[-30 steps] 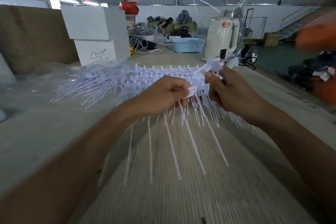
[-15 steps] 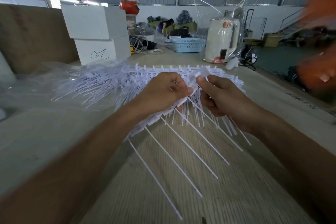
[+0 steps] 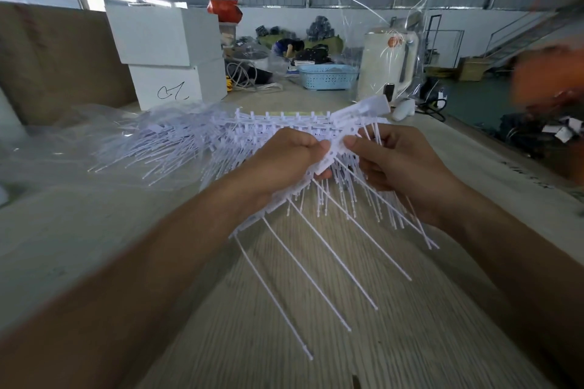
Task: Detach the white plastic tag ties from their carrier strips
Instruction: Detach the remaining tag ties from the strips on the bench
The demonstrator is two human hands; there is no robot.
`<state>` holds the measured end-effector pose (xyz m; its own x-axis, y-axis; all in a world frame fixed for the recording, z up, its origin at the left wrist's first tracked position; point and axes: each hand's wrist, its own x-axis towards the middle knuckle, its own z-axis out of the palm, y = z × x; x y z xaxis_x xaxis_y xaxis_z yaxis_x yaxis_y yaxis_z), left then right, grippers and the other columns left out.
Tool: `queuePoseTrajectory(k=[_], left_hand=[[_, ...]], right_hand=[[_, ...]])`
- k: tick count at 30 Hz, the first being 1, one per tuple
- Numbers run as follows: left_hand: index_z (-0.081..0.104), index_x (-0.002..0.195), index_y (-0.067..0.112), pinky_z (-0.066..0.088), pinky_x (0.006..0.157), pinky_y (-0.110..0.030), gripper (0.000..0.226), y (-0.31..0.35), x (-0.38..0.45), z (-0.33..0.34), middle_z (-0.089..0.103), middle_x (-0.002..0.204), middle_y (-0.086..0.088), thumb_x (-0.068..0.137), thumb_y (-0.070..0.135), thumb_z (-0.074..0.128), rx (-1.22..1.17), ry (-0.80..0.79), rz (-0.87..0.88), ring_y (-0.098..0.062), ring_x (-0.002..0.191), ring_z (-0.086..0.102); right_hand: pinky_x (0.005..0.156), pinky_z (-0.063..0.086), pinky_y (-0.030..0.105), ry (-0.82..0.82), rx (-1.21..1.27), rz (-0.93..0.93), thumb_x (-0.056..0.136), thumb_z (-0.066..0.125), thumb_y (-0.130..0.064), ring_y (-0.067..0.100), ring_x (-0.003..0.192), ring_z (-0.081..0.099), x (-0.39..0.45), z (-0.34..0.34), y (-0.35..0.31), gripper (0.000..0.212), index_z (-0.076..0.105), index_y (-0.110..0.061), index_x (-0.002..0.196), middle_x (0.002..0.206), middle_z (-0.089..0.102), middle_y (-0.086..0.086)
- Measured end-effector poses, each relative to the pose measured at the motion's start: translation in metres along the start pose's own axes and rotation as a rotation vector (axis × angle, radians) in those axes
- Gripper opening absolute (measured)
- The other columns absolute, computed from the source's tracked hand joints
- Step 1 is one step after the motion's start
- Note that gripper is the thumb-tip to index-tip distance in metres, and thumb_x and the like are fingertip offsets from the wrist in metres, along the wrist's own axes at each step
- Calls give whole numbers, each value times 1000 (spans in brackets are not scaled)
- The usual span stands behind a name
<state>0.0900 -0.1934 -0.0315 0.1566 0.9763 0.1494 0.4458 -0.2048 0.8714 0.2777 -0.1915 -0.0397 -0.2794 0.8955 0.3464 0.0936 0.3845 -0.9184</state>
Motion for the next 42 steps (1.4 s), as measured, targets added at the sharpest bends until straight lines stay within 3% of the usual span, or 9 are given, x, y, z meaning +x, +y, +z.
queuePoseTrajectory(k=[3,9,15,21,25,29,33,37,42], left_hand=[[67,71,7,53,73,-21,42,1,-1,2,70,75,-5,103,30,53,-58,-34,15,-9,80,67],[65,55,17,39,46,-18,47,2,3,-10,51,49,0,101,18,56,-188,-132,25,-8,41,45],[63,76,0,33,41,-17,25,-1,3,-17,40,46,1,97,8,54,-255,-297,5,-8,39,35],[62,62,13,40,55,-23,38,-3,4,-21,52,54,-2,100,21,60,92,-153,181,-14,50,46],[60,71,5,41,61,-26,36,-6,6,-17,50,54,4,100,27,60,210,-91,268,-15,55,50],[66,79,8,43,68,-25,25,-7,8,-16,53,50,17,98,24,63,249,-93,307,1,52,49],[64,70,9,41,63,-24,30,-10,10,-15,51,49,15,94,27,68,324,-87,322,2,46,44],[68,80,11,46,66,-22,25,-11,9,-12,61,60,9,98,27,63,290,-82,361,-1,56,55],[70,104,6,48,59,-17,12,-8,5,-10,70,80,4,98,8,61,185,-126,368,-2,61,63]], right_hand=[[44,23,22,-35,2,-60,99,63,-19,11,45,23,1,-4,0,32,50,-12,70,52,31,-6],[45,24,21,-152,18,-139,100,58,-23,12,47,21,-1,-5,2,33,52,-21,67,54,30,-6],[46,26,23,-259,-87,-202,99,57,-25,10,46,26,-5,-9,-5,30,60,-29,69,54,35,-8],[44,26,23,-221,-235,-55,103,52,-30,12,45,29,-1,-9,0,34,53,-17,72,55,38,-1],[41,26,21,-187,-298,84,104,49,-36,9,43,31,2,-10,6,39,54,-15,72,53,43,-4],[48,32,16,-66,-514,-77,102,56,-30,2,48,39,7,-12,3,35,60,-12,72,56,47,-9],[55,31,33,151,-862,-281,102,54,-28,11,50,39,8,-15,2,36,60,-2,77,59,47,7],[48,29,19,318,-501,-176,102,56,-29,2,41,37,10,-26,-3,31,67,-9,81,56,43,-3],[46,25,24,32,-180,99,94,63,-45,8,43,29,5,-8,1,36,62,-19,68,49,38,-10]])
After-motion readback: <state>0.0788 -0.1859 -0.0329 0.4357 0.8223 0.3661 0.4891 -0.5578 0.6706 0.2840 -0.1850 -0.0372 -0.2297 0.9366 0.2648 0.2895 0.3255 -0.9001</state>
